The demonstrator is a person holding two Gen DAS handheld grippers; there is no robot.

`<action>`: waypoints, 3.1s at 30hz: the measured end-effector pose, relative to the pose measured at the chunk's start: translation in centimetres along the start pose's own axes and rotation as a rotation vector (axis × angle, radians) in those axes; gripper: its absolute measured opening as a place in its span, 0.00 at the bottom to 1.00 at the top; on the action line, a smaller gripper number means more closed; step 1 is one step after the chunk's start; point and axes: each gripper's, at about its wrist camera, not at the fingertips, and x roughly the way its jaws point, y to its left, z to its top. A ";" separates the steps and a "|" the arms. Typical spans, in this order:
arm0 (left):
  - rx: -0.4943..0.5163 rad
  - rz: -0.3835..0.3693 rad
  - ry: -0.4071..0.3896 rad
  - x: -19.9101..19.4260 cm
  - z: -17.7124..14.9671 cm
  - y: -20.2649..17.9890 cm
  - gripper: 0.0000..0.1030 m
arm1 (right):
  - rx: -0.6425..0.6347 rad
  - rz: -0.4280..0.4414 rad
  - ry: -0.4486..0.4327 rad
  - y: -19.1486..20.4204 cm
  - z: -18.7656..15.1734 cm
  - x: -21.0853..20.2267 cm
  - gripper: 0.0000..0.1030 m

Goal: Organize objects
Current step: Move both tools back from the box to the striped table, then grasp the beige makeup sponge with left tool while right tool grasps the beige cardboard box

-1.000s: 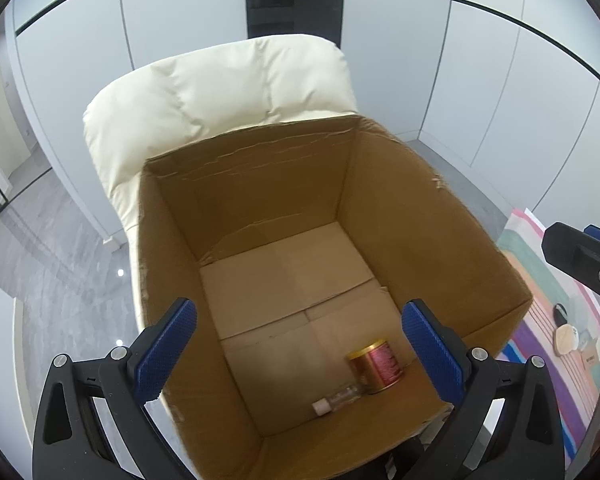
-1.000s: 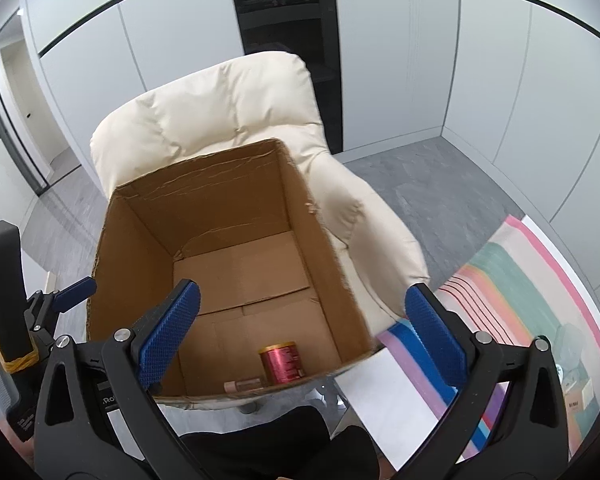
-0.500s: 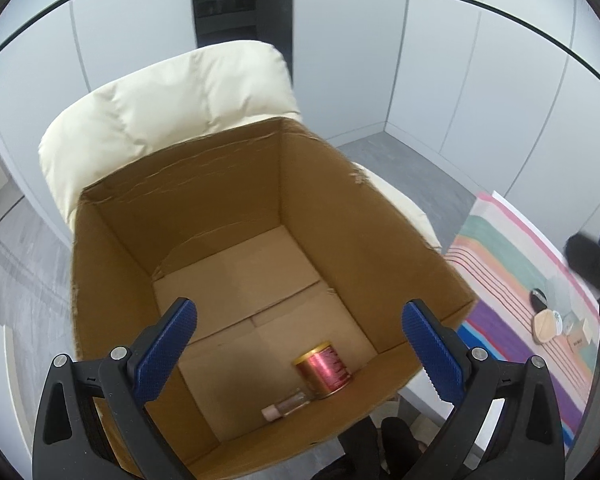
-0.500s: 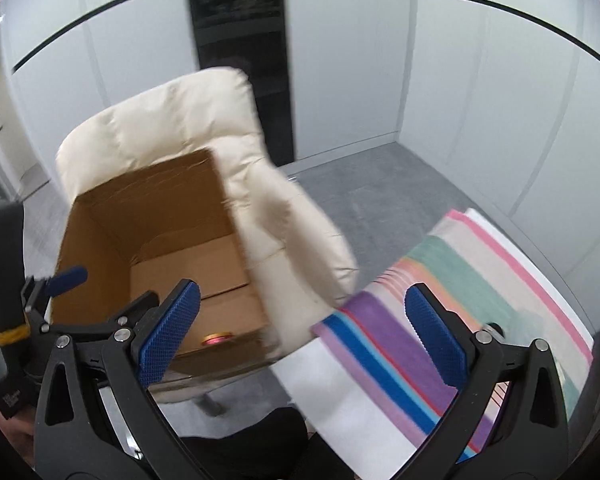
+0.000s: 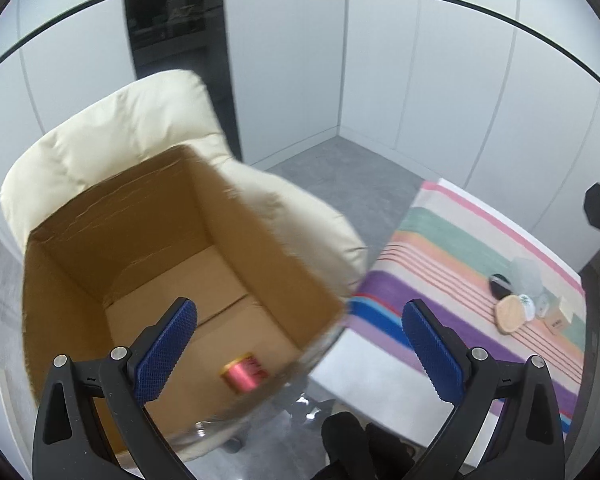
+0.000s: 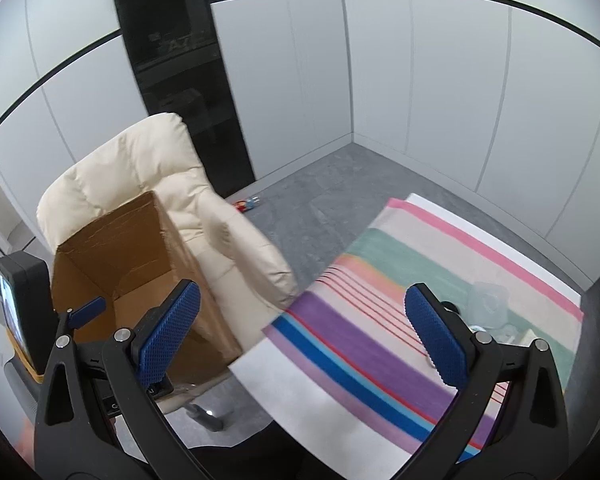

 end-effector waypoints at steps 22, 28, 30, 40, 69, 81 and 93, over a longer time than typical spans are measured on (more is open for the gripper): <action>0.160 -0.127 -0.019 -0.4 0.1 -11.3 1.00 | 0.123 -0.154 -0.002 -9.8 -4.2 -3.4 1.00; 0.216 -0.168 -0.015 -0.5 -0.3 -14.0 1.00 | 0.152 -0.202 0.007 -12.3 -5.3 -4.1 1.00; 0.239 -0.162 -0.023 -0.5 -0.5 -14.8 1.00 | 0.173 -0.214 0.012 -13.5 -5.9 -4.3 1.00; 0.300 -0.201 -0.033 -0.1 -1.1 -19.1 1.00 | 0.257 -0.282 0.046 -18.8 -9.0 -4.9 1.00; 0.502 -0.397 0.126 10.0 -6.0 -30.2 0.99 | 0.336 -0.433 0.228 -28.0 -18.1 2.8 1.00; 0.517 -0.413 0.193 18.5 -7.5 -32.2 0.90 | 0.385 -0.416 0.202 -30.8 -17.6 10.3 1.00; 0.507 -0.500 0.176 20.3 -7.6 -33.1 0.65 | 0.412 -0.444 0.154 -33.6 -17.2 14.1 0.92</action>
